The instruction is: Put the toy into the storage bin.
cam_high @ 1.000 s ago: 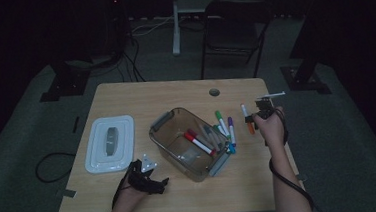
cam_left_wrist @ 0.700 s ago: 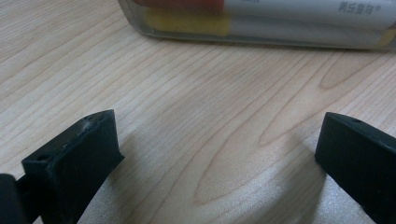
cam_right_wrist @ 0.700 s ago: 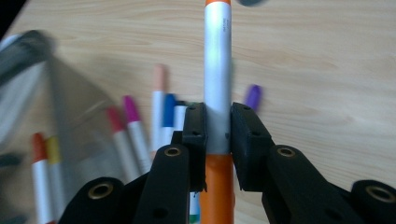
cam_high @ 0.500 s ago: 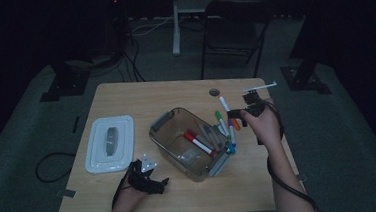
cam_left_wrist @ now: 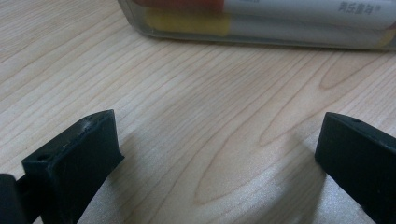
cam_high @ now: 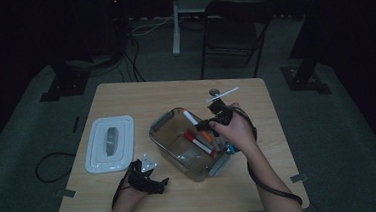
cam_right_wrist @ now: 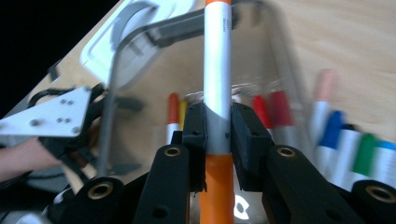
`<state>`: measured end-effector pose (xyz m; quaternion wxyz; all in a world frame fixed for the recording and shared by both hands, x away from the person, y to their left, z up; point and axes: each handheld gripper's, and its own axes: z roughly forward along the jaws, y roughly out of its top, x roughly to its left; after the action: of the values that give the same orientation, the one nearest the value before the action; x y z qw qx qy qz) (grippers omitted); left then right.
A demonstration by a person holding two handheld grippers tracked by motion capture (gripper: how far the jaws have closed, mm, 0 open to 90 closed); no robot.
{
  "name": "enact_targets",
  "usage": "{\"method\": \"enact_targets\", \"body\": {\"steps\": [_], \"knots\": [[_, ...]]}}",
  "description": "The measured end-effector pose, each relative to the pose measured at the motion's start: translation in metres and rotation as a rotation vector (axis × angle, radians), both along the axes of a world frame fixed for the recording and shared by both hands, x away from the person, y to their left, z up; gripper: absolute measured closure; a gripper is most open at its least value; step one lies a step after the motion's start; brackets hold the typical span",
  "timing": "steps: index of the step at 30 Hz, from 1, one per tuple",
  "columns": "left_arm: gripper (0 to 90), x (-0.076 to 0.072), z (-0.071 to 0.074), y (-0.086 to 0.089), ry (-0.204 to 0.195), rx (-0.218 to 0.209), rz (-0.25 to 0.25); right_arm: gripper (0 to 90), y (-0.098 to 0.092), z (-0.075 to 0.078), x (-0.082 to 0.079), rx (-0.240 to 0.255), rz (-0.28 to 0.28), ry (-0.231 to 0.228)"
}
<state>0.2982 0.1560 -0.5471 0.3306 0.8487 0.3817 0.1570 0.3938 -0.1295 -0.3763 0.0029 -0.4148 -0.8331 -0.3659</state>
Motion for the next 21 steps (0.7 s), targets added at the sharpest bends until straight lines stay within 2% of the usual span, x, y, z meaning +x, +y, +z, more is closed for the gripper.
{"method": "enact_targets", "body": {"steps": [1, 3, 5, 6, 7, 12, 13, 14, 19, 21], "knots": [[0.6, 0.000, 0.000, 0.000, 0.001, 0.000, 0.000, 76.9, 0.011, -0.006, 0.000, -0.007, 0.032, 0.017], [0.6, 0.000, 0.000, 0.000, 0.000, 0.000, 0.000, 76.9, 0.016, -0.008, 0.000, -0.016, 0.037, 0.023], [0.6, 0.000, 0.000, 0.000, 0.000, 0.000, 0.000, 76.9, 0.033, -0.020, 0.002, -0.044, 0.072, 0.049], [0.6, 0.000, 0.000, 0.000, 0.000, 0.000, 0.000, 76.9, 0.033, -0.020, 0.002, -0.044, 0.072, 0.049], [0.6, 0.000, 0.000, 0.000, 0.001, 0.001, -0.001, 76.8, 0.042, -0.026, 0.004, -0.062, 0.091, 0.070], [0.6, 0.000, 0.000, 0.000, 0.001, 0.000, 0.000, 76.8, 0.057, -0.037, 0.007, -0.090, 0.117, 0.098], [0.6, 0.000, 0.000, 0.000, 0.001, 0.000, -0.001, 76.8, 0.070, -0.047, 0.009, -0.121, 0.139, 0.122], [0.6, 0.000, 0.000, 0.000, 0.001, 0.000, -0.002, 76.8, 0.074, -0.051, 0.010, -0.131, 0.148, 0.134], [0.6, 0.000, 0.000, 0.000, 0.000, 0.000, -0.001, 76.8, 0.093, -0.071, 0.013, -0.189, 0.186, 0.198], [0.6, 0.000, 0.000, 0.000, -0.001, 0.000, -0.001, 76.8, 0.097, -0.077, 0.014, -0.215, 0.191, 0.209]]}}
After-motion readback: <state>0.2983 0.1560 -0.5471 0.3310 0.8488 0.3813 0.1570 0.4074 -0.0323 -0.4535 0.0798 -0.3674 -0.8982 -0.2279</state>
